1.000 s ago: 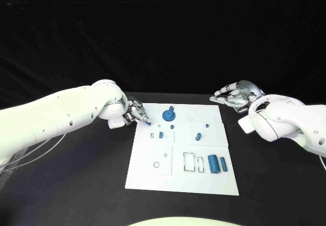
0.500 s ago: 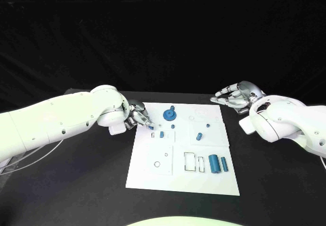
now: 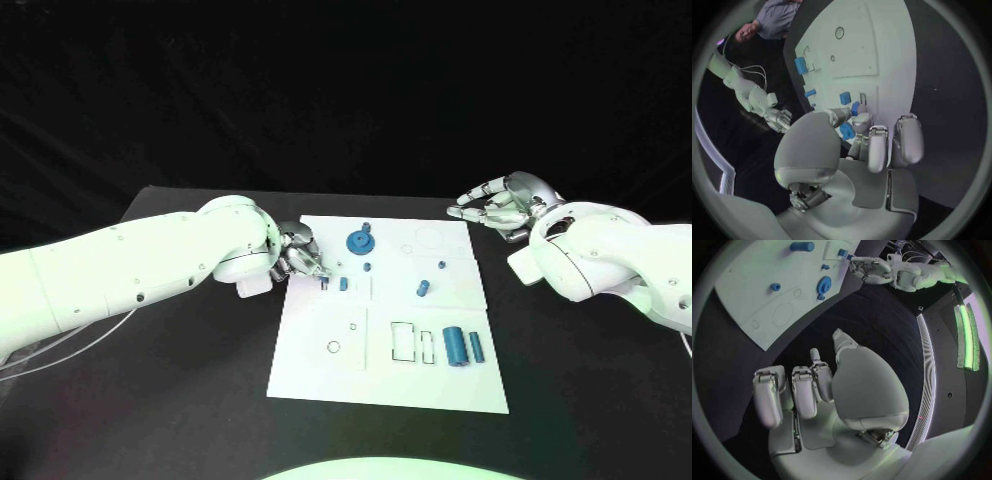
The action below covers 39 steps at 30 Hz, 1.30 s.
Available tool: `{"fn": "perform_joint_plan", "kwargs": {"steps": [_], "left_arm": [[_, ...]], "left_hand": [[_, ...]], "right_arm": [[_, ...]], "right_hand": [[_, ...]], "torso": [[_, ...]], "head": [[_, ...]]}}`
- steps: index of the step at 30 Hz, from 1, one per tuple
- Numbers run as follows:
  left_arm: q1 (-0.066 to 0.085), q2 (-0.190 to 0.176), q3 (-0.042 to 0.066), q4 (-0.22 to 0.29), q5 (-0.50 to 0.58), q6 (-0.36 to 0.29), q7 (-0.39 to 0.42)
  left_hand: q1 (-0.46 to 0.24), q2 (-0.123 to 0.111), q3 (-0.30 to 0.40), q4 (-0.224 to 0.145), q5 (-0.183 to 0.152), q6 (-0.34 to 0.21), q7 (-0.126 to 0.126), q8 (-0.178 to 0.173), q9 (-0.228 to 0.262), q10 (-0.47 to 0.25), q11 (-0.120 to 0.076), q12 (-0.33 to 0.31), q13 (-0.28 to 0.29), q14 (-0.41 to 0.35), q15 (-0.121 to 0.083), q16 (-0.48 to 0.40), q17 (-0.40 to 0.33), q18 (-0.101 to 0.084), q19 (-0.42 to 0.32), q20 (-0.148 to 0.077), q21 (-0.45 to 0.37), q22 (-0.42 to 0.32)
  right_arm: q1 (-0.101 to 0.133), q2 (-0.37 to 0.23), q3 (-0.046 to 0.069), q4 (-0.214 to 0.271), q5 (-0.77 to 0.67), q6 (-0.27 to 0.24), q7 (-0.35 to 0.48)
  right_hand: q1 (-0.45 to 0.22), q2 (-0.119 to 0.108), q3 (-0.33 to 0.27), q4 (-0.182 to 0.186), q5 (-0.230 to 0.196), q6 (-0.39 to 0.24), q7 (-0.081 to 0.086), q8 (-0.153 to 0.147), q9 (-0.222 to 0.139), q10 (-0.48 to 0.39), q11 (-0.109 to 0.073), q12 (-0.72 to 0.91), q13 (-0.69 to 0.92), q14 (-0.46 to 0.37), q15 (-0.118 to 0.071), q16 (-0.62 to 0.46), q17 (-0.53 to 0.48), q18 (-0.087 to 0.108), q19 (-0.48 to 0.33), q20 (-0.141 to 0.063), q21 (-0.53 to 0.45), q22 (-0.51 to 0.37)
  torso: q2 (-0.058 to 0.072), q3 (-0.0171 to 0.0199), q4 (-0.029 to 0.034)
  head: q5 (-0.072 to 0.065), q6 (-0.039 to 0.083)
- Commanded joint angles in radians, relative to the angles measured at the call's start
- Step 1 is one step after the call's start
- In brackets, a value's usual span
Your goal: Assemble the parts on the task board
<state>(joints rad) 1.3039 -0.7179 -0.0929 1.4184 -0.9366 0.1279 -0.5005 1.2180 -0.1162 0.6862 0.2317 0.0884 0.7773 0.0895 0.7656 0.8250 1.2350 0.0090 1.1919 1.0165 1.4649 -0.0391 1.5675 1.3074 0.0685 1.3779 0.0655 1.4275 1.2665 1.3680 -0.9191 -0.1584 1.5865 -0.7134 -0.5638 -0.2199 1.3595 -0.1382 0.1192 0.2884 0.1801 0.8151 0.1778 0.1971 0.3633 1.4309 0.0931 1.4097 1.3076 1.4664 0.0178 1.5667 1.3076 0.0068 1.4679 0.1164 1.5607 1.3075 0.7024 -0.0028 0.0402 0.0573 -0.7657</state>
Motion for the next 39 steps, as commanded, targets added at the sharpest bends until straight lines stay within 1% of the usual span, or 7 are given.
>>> {"fn": "perform_joint_plan", "kwargs": {"steps": [1,9,24,35,39], "left_arm": [[-0.003,0.002,-0.001,0.006,-0.053,-0.028,0.018],[-0.007,0.001,-0.003,0.013,-0.085,-0.028,0.016],[-0.011,-0.007,-0.006,0.033,-0.107,-0.016,0.008],[-0.014,-0.012,-0.006,0.042,-0.112,-0.011,0.005],[-0.015,-0.012,-0.006,0.04,-0.113,-0.01,0.005]], "left_hand": [[-0.007,0.0,0.156,-0.149,0.004,0.001,-0.007,0.003,0.006,0.006,0.0,0.007,0.001,0.106,-0.008,0.003,0.263,-0.001,0.005,-0.001,0.004,0.002],[-0.013,-0.003,0.169,-0.156,0.004,0.002,-0.008,0.007,0.006,0.01,-0.001,0.009,0.004,0.106,-0.009,0.003,0.263,-0.002,0.008,-0.002,0.005,0.005],[-0.016,-0.005,0.174,-0.158,0.004,0.003,-0.008,0.009,0.006,0.012,-0.001,0.01,0.005,0.106,-0.009,0.003,0.263,-0.003,0.009,-0.002,0.006,0.007],[-0.016,-0.005,0.174,-0.158,0.004,0.003,-0.008,0.009,0.006,0.012,-0.001,0.01,0.005,0.106,-0.009,0.003,0.263,-0.003,0.009,-0.002,0.006,0.007],[-0.016,-0.005,0.174,-0.158,0.004,0.003,-0.008,0.009,0.006,0.012,-0.001,0.01,0.005,0.106,-0.009,0.003,0.263,-0.003,0.009,-0.002,0.006,0.007]], "right_arm": [[-0.001,0.0,0.0,0.0,-0.006,0.015,0.01],[-0.001,-0.001,0.0,0.001,-0.006,0.015,0.01],[-0.002,-0.001,0.0,0.001,-0.006,0.016,0.011],[-0.002,0.0,0.0,0.0,-0.006,0.015,0.011],[-0.002,0.0,0.0,0.0,-0.006,0.015,0.012]], "right_hand": [[-0.007,0.0,0.004,-0.002,-0.004,-0.005,0.001,0.007,-0.001,-0.003,0.0,-0.002,0.102,0.1,0.0,-0.001,0.247,-0.002,0.094,0.003,-0.006,0.251],[-0.007,0.0,0.004,-0.002,-0.004,-0.005,0.001,0.007,-0.001,-0.003,0.0,-0.002,0.102,0.1,0.0,-0.001,0.247,-0.002,0.094,0.003,-0.006,0.251],[-0.007,0.0,0.004,-0.002,-0.004,-0.005,0.001,0.007,-0.001,-0.003,0.0,-0.002,0.102,0.1,0.0,-0.001,0.247,-0.002,0.094,0.003,-0.006,0.251],[-0.007,0.0,0.004,-0.002,-0.004,-0.005,0.001,0.007,-0.001,-0.003,0.0,-0.002,0.102,0.1,0.0,-0.001,0.247,-0.002,0.094,0.003,-0.006,0.251],[-0.007,0.0,0.004,-0.002,-0.004,-0.005,0.001,0.007,-0.001,-0.003,0.0,-0.002,0.102,0.1,0.0,-0.001,0.247,-0.002,0.094,0.003,-0.006,0.251]], "torso": [[0.0,0.0004,0.0001],[-0.001,0.0014,0.0002],[0.0,0.0013,-0.0002],[-0.001,0.0004,0.0004],[0.0,0.0012,0.0]], "head": [[0.0,-0.003],[0.001,-0.005],[0.005,-0.008],[0.004,-0.01],[0.006,-0.01]]}}
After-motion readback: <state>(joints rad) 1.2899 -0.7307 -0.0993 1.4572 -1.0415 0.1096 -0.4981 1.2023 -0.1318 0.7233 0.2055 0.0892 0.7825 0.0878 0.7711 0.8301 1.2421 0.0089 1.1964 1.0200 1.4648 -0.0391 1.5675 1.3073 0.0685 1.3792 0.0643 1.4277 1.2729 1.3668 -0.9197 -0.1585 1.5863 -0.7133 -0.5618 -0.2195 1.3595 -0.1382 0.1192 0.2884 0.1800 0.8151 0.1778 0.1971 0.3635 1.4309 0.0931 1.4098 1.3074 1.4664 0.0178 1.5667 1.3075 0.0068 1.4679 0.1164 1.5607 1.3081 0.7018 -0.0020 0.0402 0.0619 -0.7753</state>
